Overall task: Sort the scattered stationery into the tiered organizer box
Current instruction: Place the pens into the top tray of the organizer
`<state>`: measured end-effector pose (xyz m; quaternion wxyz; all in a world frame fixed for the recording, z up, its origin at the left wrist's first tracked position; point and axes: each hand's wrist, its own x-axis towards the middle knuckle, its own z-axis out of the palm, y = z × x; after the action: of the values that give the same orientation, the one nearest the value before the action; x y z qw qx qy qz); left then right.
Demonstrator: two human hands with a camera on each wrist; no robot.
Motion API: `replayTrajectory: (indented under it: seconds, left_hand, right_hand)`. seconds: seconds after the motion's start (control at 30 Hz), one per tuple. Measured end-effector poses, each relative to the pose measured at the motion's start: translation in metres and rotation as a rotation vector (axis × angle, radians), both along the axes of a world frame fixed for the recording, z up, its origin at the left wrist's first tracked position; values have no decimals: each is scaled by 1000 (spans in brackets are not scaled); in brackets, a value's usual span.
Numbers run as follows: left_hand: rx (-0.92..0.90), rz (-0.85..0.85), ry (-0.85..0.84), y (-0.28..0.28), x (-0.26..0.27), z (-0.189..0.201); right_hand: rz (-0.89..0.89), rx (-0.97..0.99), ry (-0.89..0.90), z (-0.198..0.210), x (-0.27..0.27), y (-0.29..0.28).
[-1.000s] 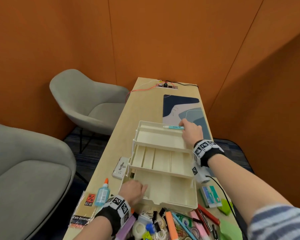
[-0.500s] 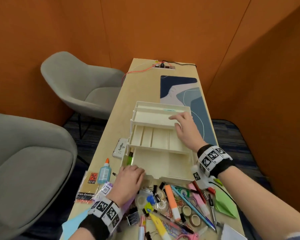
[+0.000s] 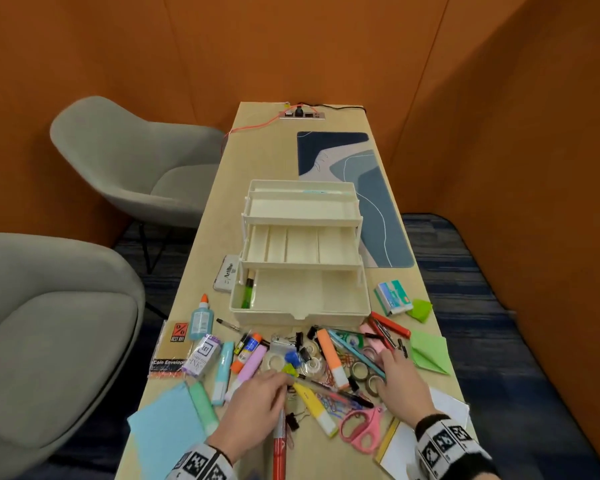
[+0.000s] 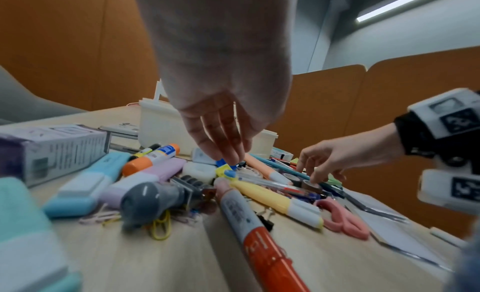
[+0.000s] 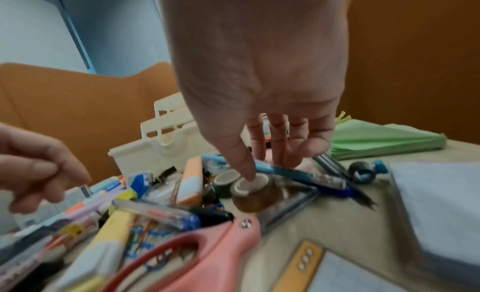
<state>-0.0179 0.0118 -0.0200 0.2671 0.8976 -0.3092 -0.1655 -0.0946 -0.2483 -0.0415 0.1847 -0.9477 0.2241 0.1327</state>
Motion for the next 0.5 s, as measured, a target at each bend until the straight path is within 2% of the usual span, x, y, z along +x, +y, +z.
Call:
replayTrajectory:
  seconds: [0.13,0.27,0.4,0.5]
  left_hand:
    - [6,-14,9,1,-2,5]
    - [42,-31,-42,-1,4,6]
    - [153,-215,-170,-23,2,4]
    - [207,-325,-230,-44,-1,0]
  right_hand:
    - [-26,-33,-4,-5,6,1]
    - [27,-73,-22,-4,14,4]
    - [41,-37,-3,3,18,5]
    - [27,68,-92,13,14,3]
